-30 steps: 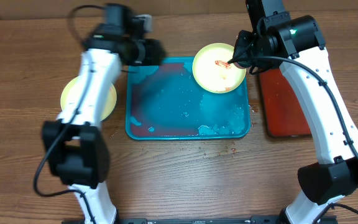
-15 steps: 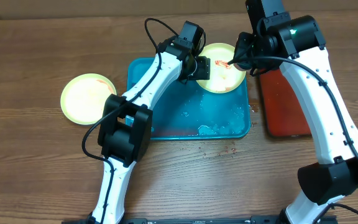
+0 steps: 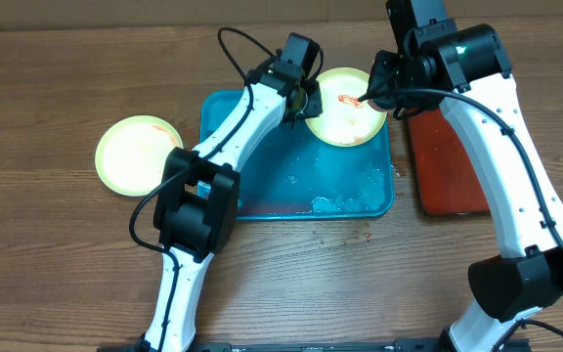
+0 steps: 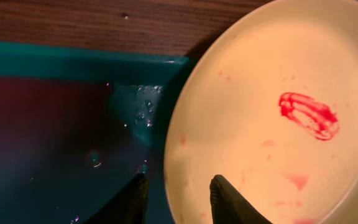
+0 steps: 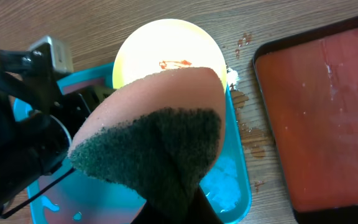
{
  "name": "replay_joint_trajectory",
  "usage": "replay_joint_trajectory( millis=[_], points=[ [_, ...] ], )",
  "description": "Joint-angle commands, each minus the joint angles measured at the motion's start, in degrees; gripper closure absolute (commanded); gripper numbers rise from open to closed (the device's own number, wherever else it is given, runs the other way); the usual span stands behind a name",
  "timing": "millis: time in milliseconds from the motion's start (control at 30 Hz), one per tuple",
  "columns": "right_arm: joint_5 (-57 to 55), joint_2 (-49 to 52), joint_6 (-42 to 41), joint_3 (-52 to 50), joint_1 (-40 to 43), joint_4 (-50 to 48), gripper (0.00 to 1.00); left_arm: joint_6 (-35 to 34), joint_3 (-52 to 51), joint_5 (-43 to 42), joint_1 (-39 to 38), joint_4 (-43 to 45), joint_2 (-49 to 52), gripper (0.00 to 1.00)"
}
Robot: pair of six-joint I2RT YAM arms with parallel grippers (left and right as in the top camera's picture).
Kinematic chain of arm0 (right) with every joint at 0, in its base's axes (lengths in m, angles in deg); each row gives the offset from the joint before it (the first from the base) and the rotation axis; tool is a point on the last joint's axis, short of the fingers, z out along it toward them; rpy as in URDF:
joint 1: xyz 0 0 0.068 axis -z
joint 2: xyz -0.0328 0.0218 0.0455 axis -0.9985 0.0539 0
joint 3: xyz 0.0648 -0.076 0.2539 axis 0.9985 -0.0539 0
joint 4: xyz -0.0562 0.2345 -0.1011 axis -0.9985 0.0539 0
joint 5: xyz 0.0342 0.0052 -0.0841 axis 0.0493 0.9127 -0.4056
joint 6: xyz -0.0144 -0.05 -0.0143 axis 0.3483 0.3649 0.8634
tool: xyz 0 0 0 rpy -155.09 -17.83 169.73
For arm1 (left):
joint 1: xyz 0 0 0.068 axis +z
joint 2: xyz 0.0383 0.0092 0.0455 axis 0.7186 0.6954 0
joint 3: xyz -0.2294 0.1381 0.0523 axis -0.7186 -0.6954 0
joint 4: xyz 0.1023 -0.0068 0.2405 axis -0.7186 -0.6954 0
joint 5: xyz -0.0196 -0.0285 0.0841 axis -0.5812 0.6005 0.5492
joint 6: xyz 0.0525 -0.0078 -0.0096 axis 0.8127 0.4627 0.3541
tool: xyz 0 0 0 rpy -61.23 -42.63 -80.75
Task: Clean dirty plates on tray and stack at the side
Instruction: 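Grip the yellow plate rim and drag it toward tray center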
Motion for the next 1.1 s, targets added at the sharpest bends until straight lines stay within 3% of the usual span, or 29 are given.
replay_joint_trajectory(
  millis=[0, 367, 600, 767, 867, 1067],
  points=[
    [-0.2, -0.9, 0.4, 0.5, 0.4, -0.2, 0.96, -2.9, -2.5, 1.0, 0.1, 1.2, 0.0, 0.67],
    [-0.2, -0.9, 0.4, 0.5, 0.4, -0.2, 0.96, -2.9, -5.5, 0.7, 0.1, 4.8, 0.0, 0.73],
    [-0.2, -0.9, 0.4, 0.5, 0.4, -0.2, 0.96, -2.8, -5.8, 0.8, 0.1, 6.1, 0.4, 0.83],
    [-0.2, -0.9, 0.4, 0.5, 0.4, -0.2, 0.96, -2.8, -5.9, 0.7, 0.1, 6.3, 1.8, 0.84],
    [-0.2, -0.9, 0.4, 0.5, 0.4, -0.2, 0.96, -2.8, -5.9, 0.7, 0.1, 6.3, 2.2, 0.96],
    [-0.2, -0.9, 0.4, 0.5, 0.4, -0.2, 0.96, -1.7, -5.5, 0.4, 0.6, 5.3, 1.5, 0.96]
  ],
)
